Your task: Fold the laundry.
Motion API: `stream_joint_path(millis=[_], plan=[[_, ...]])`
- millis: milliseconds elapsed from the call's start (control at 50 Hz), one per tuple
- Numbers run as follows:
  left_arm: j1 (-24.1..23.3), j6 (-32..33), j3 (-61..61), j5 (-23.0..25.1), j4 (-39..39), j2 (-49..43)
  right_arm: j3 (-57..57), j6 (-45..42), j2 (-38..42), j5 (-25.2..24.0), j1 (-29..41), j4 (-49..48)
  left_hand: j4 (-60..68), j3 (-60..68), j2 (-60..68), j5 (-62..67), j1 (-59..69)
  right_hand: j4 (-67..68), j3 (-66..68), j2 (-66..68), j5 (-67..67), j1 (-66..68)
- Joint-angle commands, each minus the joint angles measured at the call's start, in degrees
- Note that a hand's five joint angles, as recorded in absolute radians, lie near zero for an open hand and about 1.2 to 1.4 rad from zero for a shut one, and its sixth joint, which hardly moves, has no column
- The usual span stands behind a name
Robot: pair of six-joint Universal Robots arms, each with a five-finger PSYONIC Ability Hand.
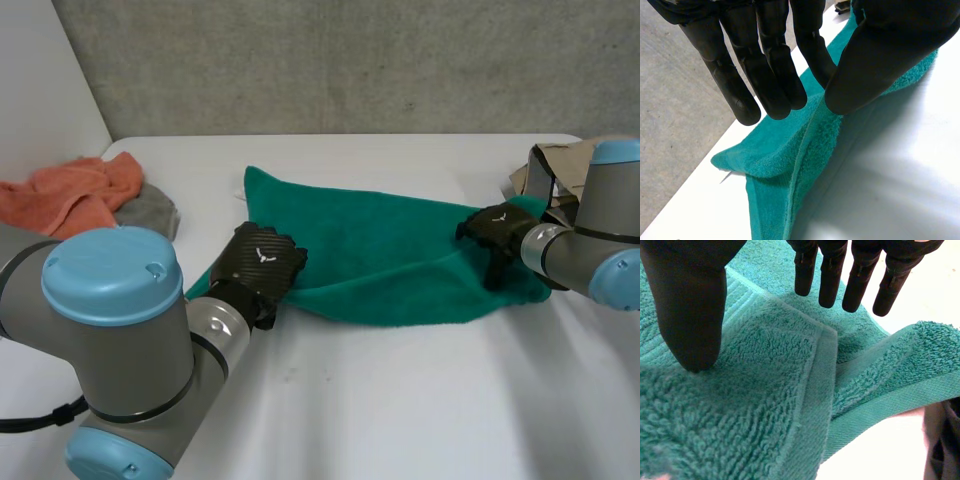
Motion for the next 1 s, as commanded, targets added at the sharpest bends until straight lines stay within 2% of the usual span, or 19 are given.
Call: stream_joint_path(millis=[20, 120, 180, 300, 440, 500, 520, 540, 560, 740, 940, 1000], plan=[[-0.01, -0.19, -0.08, 0.01, 0.01, 0.08, 0.51, -0.55, -0.42, 0.97, 0.50, -2.92, 11.16, 11.64, 11.36, 12.55, 15.10, 0.01, -0.58, -1.21, 0.43, -1.05], [-0.01, -0.19, -0.08, 0.01, 0.01, 0.08, 0.34, -0.20, 0.20, 1.24, 0.59, -3.80, 11.16, 11.64, 11.36, 12.55, 15.10, 3.03, 2.44, 1.81, 3.45, 1.97], [-0.01, -0.19, 0.01, 0.01, 0.01, 0.08, -0.01, -0.29, 0.99, 1.50, 0.59, -3.80, 11.16, 11.64, 11.36, 12.55, 15.10, 11.93, 11.34, 10.71, 12.35, 10.87], [0.08, -0.19, 0.01, -0.08, 0.01, 0.08, -0.02, -0.29, 1.87, 1.59, 0.50, -3.80, 11.16, 11.64, 11.36, 12.55, 15.10, 19.50, 18.91, 18.28, 19.92, 18.44], [0.08, -0.19, 0.01, -0.17, 0.01, 0.08, 0.25, -0.64, 1.61, 1.59, 0.15, -3.71, 11.16, 11.64, 11.36, 12.55, 15.10, 19.01, 18.42, 17.80, 19.44, 17.96], [0.08, -0.19, 0.01, -0.17, 0.01, 0.08, 0.51, -0.47, 0.82, 1.33, 0.15, -3.63, 11.16, 11.64, 11.36, 12.55, 15.10, 36.10, 35.51, 34.88, 36.53, 35.04], [0.08, -0.19, 0.01, -0.25, -0.08, 0.08, 0.77, -0.47, -0.14, 1.24, 0.33, -3.63, 11.16, 11.64, 11.36, 12.55, 15.10, 49.50, 48.91, 48.28, 49.92, 48.44], [0.08, -0.19, 0.01, -0.25, 0.01, 0.17, 0.95, -0.38, -0.94, 1.24, 0.50, -3.63, 11.16, 11.64, 11.36, 12.55, 15.10, 56.46, 55.87, 55.24, 56.88, 55.40], [0.08, -0.19, 0.01, -0.25, -0.08, 0.17, 1.21, -0.29, -1.90, 1.15, 0.50, -3.63, 11.16, 11.64, 11.36, 12.55, 15.10, 58.80, 58.21, 57.58, 59.22, 57.74], [-0.01, -0.19, 0.36, -0.34, 0.01, 0.26, 9.81, -0.38, -13.41, 0.62, 0.59, -6.35, 11.16, 11.64, 11.36, 12.55, 15.10, 58.82, 58.23, 57.61, 59.25, 57.77], [-0.01, -0.36, -0.60, -0.08, 0.01, 0.43, 15.89, -1.26, -17.90, 1.33, -0.02, -5.56, 11.16, 11.64, 11.36, 12.55, 15.10, 58.82, 58.23, 57.61, 59.25, 57.77], [0.43, -0.45, -1.39, 0.18, 0.54, -0.27, 20.89, -1.26, -23.34, 1.33, -0.37, -4.60, 11.16, 11.64, 11.36, 12.55, 15.10, 58.82, 58.23, 57.61, 59.25, 57.77]])
